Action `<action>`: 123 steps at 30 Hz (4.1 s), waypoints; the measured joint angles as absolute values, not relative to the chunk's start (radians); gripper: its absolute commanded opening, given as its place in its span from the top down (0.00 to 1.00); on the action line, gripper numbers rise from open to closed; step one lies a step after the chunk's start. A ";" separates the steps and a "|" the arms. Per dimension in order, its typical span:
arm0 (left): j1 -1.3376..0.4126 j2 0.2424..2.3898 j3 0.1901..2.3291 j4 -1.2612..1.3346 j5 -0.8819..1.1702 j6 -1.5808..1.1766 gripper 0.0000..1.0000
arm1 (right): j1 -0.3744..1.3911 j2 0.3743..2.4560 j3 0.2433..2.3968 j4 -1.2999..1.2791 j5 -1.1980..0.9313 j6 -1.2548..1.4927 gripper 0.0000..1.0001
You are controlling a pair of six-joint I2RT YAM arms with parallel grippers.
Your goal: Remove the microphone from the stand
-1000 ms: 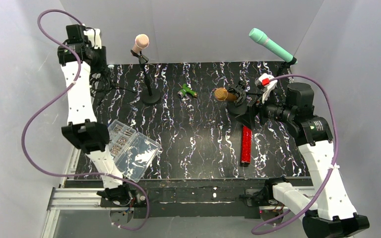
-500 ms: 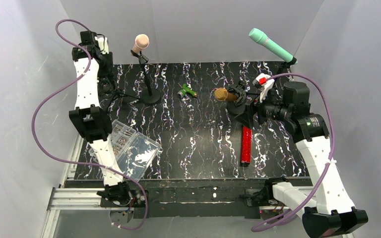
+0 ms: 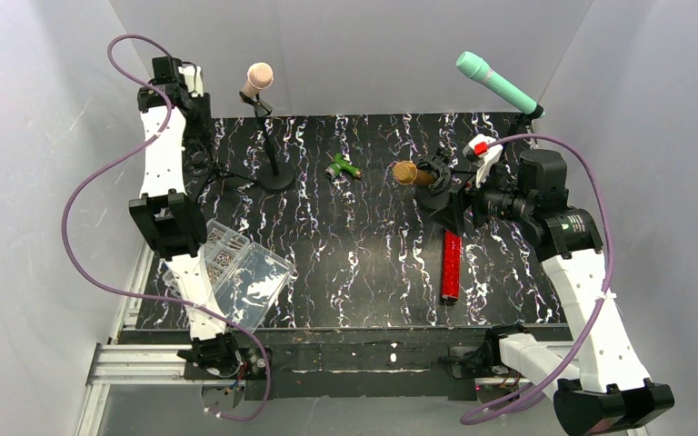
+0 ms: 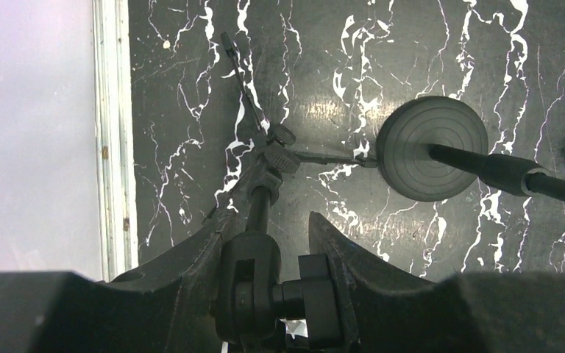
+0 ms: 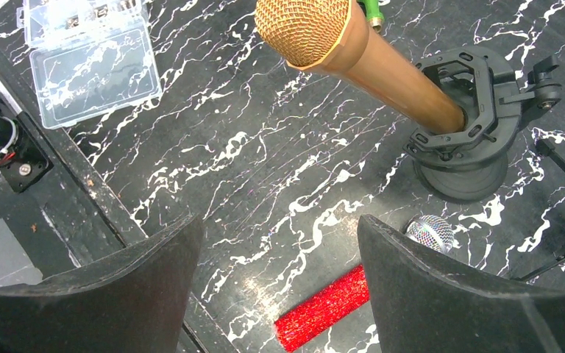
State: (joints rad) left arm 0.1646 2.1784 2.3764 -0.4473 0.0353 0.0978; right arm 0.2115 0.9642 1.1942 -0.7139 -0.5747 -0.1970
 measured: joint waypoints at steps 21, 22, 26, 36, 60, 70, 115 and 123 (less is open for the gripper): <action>0.147 2.333 2.376 -0.437 -0.017 0.174 1.00 | 0.212 0.983 1.182 -0.709 -0.572 -0.199 0.15; 0.147 2.333 2.376 -0.438 -0.018 0.176 0.97 | 0.212 0.984 1.181 -0.708 -0.572 -0.199 0.15; 0.147 2.333 2.376 -0.438 -0.018 0.176 0.61 | 0.212 0.991 1.181 -0.707 -0.572 -0.199 0.15; 0.146 2.330 2.391 -0.453 -0.011 0.191 0.02 | 0.212 0.990 1.182 -0.707 -0.572 -0.199 0.15; 0.146 1.811 2.268 -0.436 0.422 0.340 0.02 | 0.212 0.985 1.238 -0.716 -0.578 -0.213 0.15; 0.124 1.675 1.928 -0.209 0.723 0.394 0.02 | 0.212 0.998 1.238 -0.717 -0.579 -0.213 0.15; 0.033 1.742 1.617 0.729 0.785 0.351 0.12 | 0.212 1.049 1.234 -0.716 -0.574 -0.214 0.14; 0.017 1.747 1.611 0.785 0.742 0.394 0.26 | 0.212 1.048 1.227 -0.715 -0.569 -0.214 0.14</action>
State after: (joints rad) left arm 0.0174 1.7470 1.6108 0.7853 0.7418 0.3943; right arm 0.2115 1.0485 1.2266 -0.7151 -0.5690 -0.2142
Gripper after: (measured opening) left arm 0.785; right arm 0.854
